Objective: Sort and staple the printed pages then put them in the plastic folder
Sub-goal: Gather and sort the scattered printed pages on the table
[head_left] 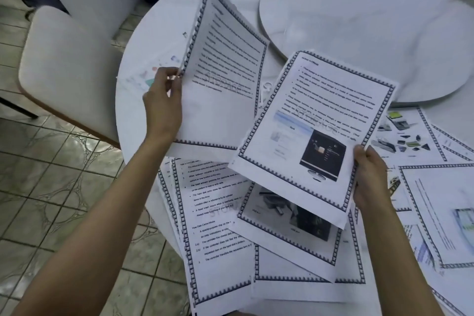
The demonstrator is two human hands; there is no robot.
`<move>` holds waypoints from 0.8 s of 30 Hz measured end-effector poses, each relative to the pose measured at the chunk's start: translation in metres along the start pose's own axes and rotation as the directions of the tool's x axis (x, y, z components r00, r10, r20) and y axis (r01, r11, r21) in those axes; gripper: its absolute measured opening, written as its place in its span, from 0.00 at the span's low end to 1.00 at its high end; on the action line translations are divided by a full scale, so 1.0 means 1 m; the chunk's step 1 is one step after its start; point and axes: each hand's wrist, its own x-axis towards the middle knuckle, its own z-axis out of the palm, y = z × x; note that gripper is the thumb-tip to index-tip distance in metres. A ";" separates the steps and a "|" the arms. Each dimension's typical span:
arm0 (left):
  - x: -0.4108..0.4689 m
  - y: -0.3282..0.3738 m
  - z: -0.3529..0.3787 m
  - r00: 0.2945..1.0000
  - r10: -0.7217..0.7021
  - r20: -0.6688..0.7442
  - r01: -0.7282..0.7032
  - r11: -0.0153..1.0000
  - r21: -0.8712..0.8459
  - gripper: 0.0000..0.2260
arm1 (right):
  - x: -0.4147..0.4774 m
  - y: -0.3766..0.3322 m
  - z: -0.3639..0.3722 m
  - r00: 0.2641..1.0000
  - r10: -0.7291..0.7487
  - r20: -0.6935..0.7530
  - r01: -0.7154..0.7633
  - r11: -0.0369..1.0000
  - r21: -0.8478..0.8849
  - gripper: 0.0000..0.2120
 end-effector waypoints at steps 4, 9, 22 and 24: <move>-0.020 -0.007 -0.009 0.986 -0.138 0.093 0.148 0.984 -0.101 0.10 | -0.003 -0.009 0.016 0.995 -0.023 0.100 0.022 1.000 0.011 0.10; -0.074 -0.029 0.006 0.877 -0.338 0.341 0.397 0.910 -0.118 0.07 | -0.009 -0.003 0.034 0.975 -0.029 0.221 0.074 0.978 -0.197 0.11; -0.119 -0.022 0.019 0.855 -0.266 0.445 0.280 0.959 0.037 0.15 | -0.040 0.029 0.052 0.943 -0.027 0.331 0.209 0.824 -0.526 0.11; -0.115 -0.015 0.017 0.882 -0.174 0.439 0.192 0.981 0.005 0.12 | -0.037 0.029 0.048 0.952 -0.047 0.303 0.214 0.810 -0.546 0.11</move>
